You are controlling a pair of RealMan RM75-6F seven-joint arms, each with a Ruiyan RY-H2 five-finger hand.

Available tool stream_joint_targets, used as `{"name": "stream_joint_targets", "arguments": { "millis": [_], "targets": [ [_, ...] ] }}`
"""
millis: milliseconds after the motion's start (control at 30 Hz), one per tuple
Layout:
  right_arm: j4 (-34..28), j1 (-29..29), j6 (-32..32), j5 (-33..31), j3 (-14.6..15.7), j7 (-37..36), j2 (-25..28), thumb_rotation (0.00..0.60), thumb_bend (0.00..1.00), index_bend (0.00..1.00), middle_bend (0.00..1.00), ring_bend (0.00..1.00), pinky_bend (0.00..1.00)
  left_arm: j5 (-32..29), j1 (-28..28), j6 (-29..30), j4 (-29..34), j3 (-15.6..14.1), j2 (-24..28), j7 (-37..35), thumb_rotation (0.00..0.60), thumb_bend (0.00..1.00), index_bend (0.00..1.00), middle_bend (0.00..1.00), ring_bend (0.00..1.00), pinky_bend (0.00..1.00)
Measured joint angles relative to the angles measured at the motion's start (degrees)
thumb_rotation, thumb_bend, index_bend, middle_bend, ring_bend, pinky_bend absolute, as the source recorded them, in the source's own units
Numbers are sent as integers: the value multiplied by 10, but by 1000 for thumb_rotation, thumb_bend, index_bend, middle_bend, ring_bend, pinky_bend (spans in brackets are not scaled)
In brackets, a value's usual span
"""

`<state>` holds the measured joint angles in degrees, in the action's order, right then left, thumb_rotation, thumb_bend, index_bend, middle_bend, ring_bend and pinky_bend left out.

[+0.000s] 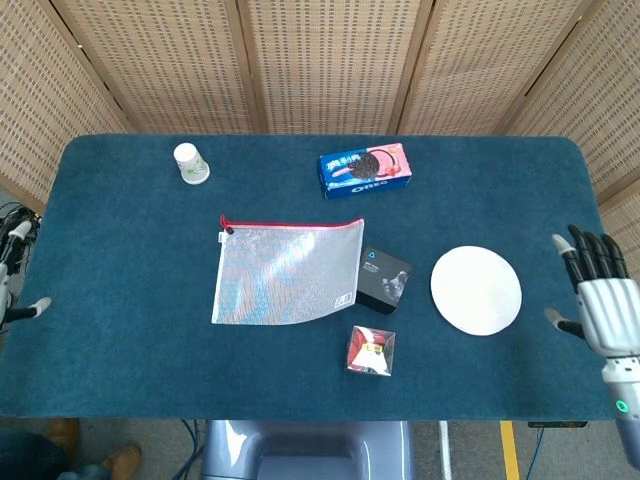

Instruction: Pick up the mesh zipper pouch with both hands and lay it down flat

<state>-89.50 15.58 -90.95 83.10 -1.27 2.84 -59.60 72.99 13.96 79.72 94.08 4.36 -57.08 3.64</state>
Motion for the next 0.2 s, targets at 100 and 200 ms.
{"name": "stream_joint_targets", "arguments": {
  "millis": [100, 200],
  "targets": [
    [19, -39, -40, 18, 15, 8, -4, 600, 0, 4, 0, 0, 0, 36, -39, 43, 3, -27, -1, -5, 600, 0, 0, 0, 0, 0],
    [35, -66, -67, 34, 24, 4, -8, 600, 0, 15, 0, 0, 0, 68, -63, 71, -1, -46, -6, -12, 600, 0, 0, 0, 0, 0]
  ]
}}
